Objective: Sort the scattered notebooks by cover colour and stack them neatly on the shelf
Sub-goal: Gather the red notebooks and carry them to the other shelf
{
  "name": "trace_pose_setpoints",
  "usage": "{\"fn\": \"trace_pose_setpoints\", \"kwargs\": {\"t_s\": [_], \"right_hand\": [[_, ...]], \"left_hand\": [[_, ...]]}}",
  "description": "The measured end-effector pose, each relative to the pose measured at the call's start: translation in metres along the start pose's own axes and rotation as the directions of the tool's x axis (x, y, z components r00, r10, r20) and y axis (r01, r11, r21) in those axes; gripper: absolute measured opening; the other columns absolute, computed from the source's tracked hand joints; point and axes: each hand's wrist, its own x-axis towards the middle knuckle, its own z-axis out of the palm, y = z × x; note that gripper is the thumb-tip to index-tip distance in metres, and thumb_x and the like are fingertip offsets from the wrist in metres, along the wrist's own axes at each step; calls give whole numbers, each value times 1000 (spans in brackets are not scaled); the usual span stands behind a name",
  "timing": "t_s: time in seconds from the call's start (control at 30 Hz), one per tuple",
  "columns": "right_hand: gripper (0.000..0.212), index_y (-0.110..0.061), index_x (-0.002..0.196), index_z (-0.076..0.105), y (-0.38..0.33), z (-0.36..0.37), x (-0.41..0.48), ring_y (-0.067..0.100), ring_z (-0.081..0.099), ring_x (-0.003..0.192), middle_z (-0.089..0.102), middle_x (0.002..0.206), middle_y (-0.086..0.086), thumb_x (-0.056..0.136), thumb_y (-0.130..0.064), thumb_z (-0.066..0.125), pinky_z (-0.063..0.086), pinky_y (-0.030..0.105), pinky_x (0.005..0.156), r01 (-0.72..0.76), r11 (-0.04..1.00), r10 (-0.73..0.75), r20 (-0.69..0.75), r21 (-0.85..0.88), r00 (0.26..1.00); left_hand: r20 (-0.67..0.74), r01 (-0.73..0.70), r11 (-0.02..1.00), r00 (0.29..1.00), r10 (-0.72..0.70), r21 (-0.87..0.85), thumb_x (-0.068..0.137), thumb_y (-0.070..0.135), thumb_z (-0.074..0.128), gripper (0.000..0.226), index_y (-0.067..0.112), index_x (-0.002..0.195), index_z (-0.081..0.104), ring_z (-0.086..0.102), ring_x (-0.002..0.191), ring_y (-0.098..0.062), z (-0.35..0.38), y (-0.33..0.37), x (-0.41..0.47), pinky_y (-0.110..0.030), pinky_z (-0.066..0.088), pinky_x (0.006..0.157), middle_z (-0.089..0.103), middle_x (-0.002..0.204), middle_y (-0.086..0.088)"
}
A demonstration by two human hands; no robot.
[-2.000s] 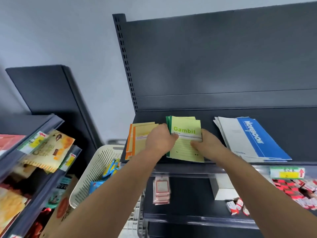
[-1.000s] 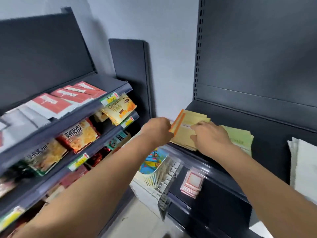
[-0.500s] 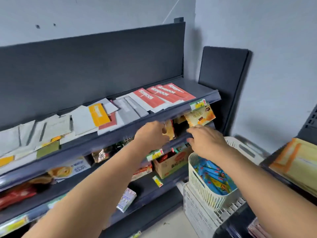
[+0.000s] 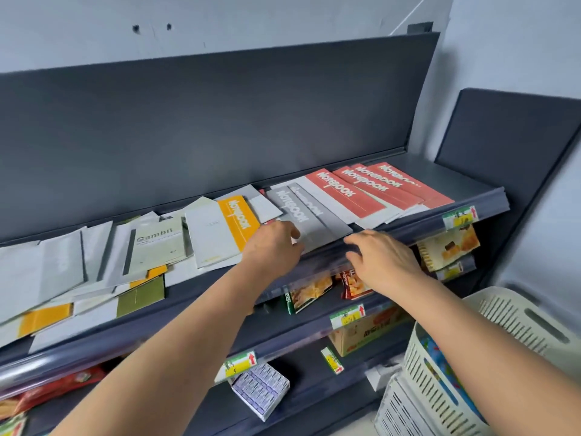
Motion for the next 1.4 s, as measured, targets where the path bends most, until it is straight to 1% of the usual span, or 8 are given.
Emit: {"fn": "trace_pose_setpoints", "kwargs": {"t_s": [0.47, 0.63, 0.8, 0.87, 0.97, 1.03, 1.23, 1.4], "right_hand": [[32, -17, 124, 58, 13, 12, 82, 23, 53, 114, 61, 126, 1, 99, -31, 44, 45, 36, 92, 97, 990, -94, 31, -100, 995], [40, -21, 138, 48, 51, 10, 117, 19, 31, 140, 43, 148, -3, 100, -32, 42, 29, 42, 110, 58, 993, -53, 57, -105, 997], [48, -22, 143, 43, 93, 7, 139, 20, 31, 141, 37, 152, -1, 99, -42, 43, 30, 42, 113, 14, 996, -6, 91, -85, 996], [48, -21, 142, 44, 112, 7, 146, 22, 34, 138, 40, 150, 2, 99, -42, 41, 32, 43, 112, -5, 998, 11, 100, -63, 995], [51, -18, 143, 41, 141, 4, 157, 28, 33, 138, 41, 148, 6, 99, -43, 39, 33, 46, 111, -67, 994, 77, 126, -85, 989], [55, -19, 145, 37, 156, 2, 164, 31, 29, 140, 36, 151, 7, 98, -47, 38, 32, 48, 111, -120, 987, 136, 150, -111, 979], [55, -20, 145, 35, 178, 0, 181, 29, 34, 136, 39, 148, 7, 99, -50, 29, 36, 52, 105, -123, 982, 152, 216, -143, 965], [54, -20, 143, 37, 194, -7, 193, 32, 37, 133, 41, 146, 11, 99, -50, 27, 34, 57, 105, -216, 972, 227, 143, -88, 963]], "left_hand": [[8, 151, 988, 988, -151, -9, 93, 31, 53, 30, 24, 120, 62, 57, 111, -25, 5, -10, 46, -34, 49, 85, 70, 106, -6], [36, 121, 993, 992, -121, 15, 96, 35, 51, 35, 23, 128, 58, 52, 120, -25, 9, 20, 79, -35, 47, 94, 59, 131, -3], [150, 80, 997, 985, -82, 20, 100, 37, 41, 41, 23, 138, 48, 53, 119, -25, 33, 54, 116, -39, 47, 95, 55, 135, -4], [211, 41, 996, 976, -58, 85, 100, 40, 37, 46, 23, 143, 41, 47, 126, -26, 44, 66, 130, -43, 42, 102, 49, 141, -5], [306, -12, 967, 950, -69, 255, 99, 54, 29, 61, 24, 151, 25, 17, 146, -25, 58, 80, 146, -53, 18, 116, 22, 159, 0], [320, -15, 949, 943, -91, 316, 97, 60, 24, 68, 23, 154, 15, 2, 149, -23, 63, 85, 153, -57, 6, 118, 9, 162, 3], [309, 17, 962, 945, -105, 273, 97, 60, 25, 68, 25, 154, 13, 3, 149, -22, 71, 104, 164, -60, 6, 116, 7, 162, 5], [333, -30, 966, 941, -60, 258, 97, 59, 25, 65, 31, 154, 9, 7, 148, -22, 79, 127, 169, -64, 7, 114, 5, 162, 8]]}}
